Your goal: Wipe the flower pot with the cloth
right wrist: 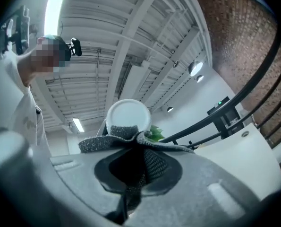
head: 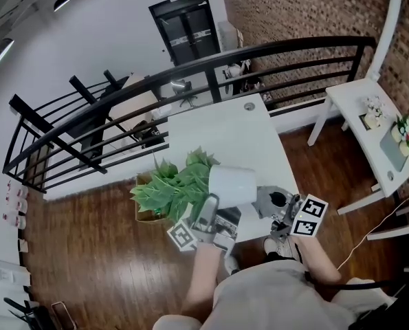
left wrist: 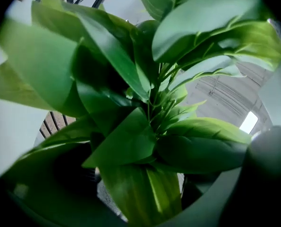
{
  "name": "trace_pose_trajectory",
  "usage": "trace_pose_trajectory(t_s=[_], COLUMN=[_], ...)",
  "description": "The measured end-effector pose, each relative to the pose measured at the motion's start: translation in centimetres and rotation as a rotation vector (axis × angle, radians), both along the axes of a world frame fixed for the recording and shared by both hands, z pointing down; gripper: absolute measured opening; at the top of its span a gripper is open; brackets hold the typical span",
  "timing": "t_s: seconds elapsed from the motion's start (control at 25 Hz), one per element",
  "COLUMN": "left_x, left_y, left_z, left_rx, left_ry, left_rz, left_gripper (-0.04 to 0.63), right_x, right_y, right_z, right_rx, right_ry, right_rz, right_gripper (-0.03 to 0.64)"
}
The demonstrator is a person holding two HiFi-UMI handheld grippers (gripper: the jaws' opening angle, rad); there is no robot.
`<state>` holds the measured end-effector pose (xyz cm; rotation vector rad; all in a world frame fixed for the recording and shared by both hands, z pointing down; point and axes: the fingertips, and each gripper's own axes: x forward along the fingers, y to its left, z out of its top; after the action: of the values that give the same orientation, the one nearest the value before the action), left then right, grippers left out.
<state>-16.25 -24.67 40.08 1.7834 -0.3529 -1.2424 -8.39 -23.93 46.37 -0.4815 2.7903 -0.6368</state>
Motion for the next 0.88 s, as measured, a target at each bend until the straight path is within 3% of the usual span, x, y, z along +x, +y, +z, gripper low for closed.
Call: trace_pose_trajectory(t_s=[0.28, 0.52, 0.68, 0.88], left_x=[-0.6, -0.1, 0.2, 0.1], left_y=[0.1, 1.0, 1.6, 1.9], left_z=[0.6, 0.4, 0.3, 0.3], left_rx=[-0.016, -0.014, -0.013, -0.017], left_ry=[-0.010, 0.032, 0.058, 0.072], left_rz=[-0.022, 0.015, 0.038, 0.045], left_gripper=[0.551, 0.549, 0.549, 0.549], right_x=[-0.8, 0.7, 2.0, 2.4], right_y=[2.8, 1.9, -1.5, -1.8], right_z=[-2.1, -6.2, -6.6, -4.2], right_rx=[0.116, 0.252, 0.210, 0.141], right_ry=[0.057, -0.009, -0.026, 0.003], right_rz=[-0.042, 0.022, 0.123, 0.150], right_gripper=[-0.005, -0.005, -0.005, -0.005])
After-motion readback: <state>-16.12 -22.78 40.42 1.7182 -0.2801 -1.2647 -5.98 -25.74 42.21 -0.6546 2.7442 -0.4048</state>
